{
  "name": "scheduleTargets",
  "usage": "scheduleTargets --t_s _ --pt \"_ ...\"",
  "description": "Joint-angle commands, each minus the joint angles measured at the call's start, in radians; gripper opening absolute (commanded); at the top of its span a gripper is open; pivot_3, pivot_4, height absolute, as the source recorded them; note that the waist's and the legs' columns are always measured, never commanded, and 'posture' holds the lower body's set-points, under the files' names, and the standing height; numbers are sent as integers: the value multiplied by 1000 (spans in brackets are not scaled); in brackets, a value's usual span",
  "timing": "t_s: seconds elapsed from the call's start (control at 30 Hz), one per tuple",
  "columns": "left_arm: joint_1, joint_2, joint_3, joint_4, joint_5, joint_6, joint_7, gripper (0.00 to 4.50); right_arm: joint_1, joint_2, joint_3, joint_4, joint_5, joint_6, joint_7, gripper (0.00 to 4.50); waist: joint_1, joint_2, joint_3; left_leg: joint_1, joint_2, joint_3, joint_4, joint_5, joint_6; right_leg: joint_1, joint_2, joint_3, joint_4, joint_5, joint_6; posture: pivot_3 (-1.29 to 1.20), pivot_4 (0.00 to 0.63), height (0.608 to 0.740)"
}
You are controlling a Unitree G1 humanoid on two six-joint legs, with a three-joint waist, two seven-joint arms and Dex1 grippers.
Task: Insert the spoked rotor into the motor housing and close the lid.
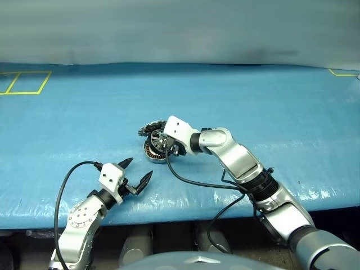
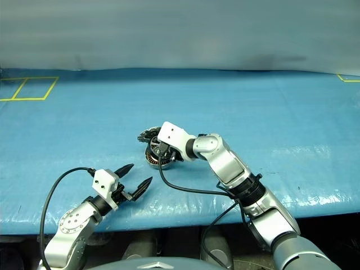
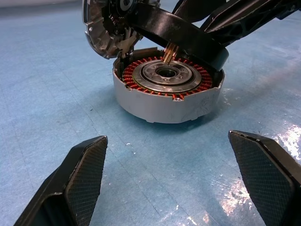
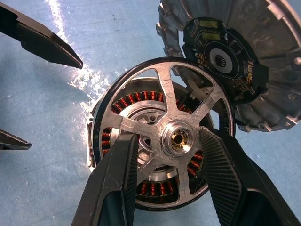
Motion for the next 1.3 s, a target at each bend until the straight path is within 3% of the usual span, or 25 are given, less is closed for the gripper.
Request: scheduleTargets --t_s 0.03,0.77,0.8,0.97,1.3 --pt "-4 -2 0 -30 0 -9 2 4500 -3 -5 16 -14 -11 -9 14 1682 0 0 0 0 0 0 0 0 0 0 0 0 0 0 0 0 150 740" --pt "0 -7 -4 -28 3 -17 9 4500 -20 20 101 -11 -68 -15 61 1682 -7 0 0 0 0 0 -1 0 0 0 0 0 0 0 0 0 150 740" --pt "1 -6 -5 -29 3 -17 9 4500 -20 23 101 -10 -69 -16 60 2411 -8 0 0 0 0 0 -1 0 0 0 0 0 0 0 0 0 150 740" --pt "2 -5 -5 -29 2 -18 9 4500 -23 39 85 -17 -70 -14 47 3928 -7 0 0 0 0 0 -1 0 0 0 0 0 0 0 0 0 150 740" --pt "0 1 -4 -29 -1 -14 2 4500 -15 16 -17 -140 -21 70 39 3928 -6 0 0 0 0 0 -1 0 0 -1 0 0 0 0 0 0 150 740"
